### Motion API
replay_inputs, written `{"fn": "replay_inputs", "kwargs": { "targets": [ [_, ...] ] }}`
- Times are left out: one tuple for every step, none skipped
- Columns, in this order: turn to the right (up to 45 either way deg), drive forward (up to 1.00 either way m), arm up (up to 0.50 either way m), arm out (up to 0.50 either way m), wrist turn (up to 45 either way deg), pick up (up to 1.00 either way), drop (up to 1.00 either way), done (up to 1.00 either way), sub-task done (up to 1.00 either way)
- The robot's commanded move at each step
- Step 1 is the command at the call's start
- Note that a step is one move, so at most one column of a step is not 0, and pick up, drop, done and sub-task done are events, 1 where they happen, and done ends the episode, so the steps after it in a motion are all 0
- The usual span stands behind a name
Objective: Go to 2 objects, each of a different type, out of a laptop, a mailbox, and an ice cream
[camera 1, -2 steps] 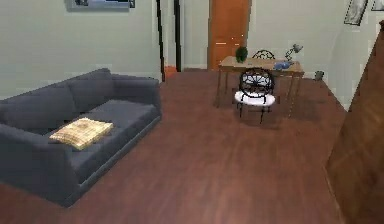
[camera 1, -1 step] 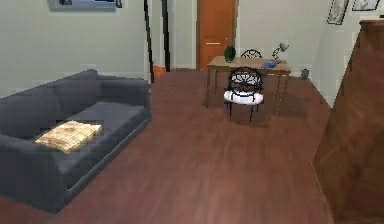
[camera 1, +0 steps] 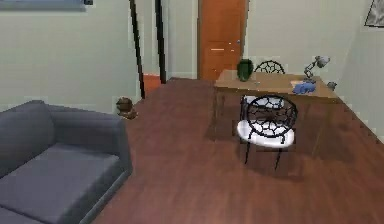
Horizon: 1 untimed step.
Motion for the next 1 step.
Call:
{"fn": "replay_inputs", "kwargs": {
  "targets": [
    [0.0, 1.0, 0.0, 0.0, 0.0, 0.0, 0.0, 0.0, 0.0]
  ]
}}
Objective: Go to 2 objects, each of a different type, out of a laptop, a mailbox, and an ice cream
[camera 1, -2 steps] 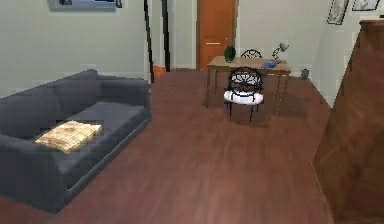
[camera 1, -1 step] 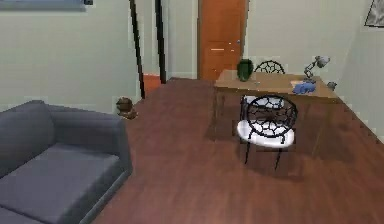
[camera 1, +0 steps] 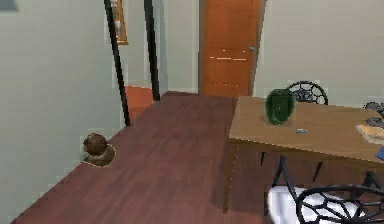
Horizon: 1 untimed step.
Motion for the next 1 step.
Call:
{"fn": "replay_inputs", "kwargs": {
  "targets": [
    [0.0, 0.45, 0.0, 0.0, 0.0, 0.0, 0.0, 0.0, 0.0]
  ]
}}
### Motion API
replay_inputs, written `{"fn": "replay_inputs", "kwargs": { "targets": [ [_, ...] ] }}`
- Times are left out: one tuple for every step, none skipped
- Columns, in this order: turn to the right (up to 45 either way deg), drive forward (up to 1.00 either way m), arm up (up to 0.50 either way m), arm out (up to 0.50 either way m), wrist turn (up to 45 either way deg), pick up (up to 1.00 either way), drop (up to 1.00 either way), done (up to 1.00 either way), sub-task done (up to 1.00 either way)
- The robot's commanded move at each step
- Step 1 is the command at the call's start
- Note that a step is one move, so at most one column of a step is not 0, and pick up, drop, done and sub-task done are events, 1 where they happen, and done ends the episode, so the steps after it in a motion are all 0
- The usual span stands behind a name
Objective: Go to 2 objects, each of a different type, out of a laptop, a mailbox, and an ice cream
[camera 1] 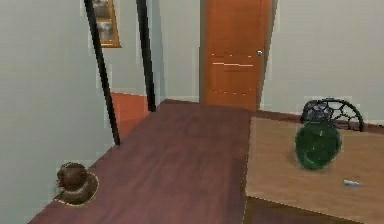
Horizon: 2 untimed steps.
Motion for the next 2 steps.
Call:
{"fn": "replay_inputs", "kwargs": {
  "targets": [
    [-18.0, 0.0, 0.0, 0.0, 0.0, 0.0, 0.0, 0.0, 0.0],
    [0.0, 0.7, 0.0, 0.0, 0.0, 0.0, 0.0, 0.0, 0.0]
  ]
}}
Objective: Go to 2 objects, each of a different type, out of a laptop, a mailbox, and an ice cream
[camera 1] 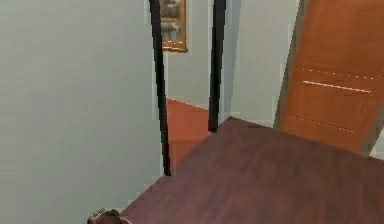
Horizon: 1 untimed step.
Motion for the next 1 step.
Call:
{"fn": "replay_inputs", "kwargs": {
  "targets": [
    [9.0, 0.0, 0.0, 0.0, 0.0, 0.0, 0.0, 0.0, 0.0]
  ]
}}
